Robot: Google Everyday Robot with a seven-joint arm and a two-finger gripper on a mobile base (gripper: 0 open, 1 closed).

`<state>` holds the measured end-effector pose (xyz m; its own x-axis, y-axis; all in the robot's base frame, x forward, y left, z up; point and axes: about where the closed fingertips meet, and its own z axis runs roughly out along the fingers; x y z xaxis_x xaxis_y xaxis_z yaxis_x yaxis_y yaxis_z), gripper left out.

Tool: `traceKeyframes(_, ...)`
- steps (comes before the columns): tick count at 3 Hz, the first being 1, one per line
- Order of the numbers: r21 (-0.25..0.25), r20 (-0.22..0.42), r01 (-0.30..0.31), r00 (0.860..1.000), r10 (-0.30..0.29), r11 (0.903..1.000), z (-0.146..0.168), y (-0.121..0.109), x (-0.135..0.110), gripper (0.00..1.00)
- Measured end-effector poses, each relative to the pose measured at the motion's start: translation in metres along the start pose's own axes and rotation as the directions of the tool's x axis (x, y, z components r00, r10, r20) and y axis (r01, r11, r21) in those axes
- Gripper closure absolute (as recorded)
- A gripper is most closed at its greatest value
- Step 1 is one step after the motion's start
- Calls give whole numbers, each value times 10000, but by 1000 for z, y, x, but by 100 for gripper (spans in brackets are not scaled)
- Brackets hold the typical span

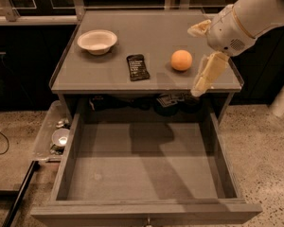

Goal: Place rxbar chocolate into top drawer

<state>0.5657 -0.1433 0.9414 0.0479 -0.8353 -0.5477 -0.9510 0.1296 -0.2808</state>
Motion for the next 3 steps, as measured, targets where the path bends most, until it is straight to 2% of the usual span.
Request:
traceKeyframes(1,65,1,33,10000,-33,10000,1,0,-1,0)
traceKeyframes(2,426,756,-285,9968,252,9987,19,-6,0,0)
traceKeyframes(3,758,2498,-1316,9621,1089,9884,56,-19,1,0)
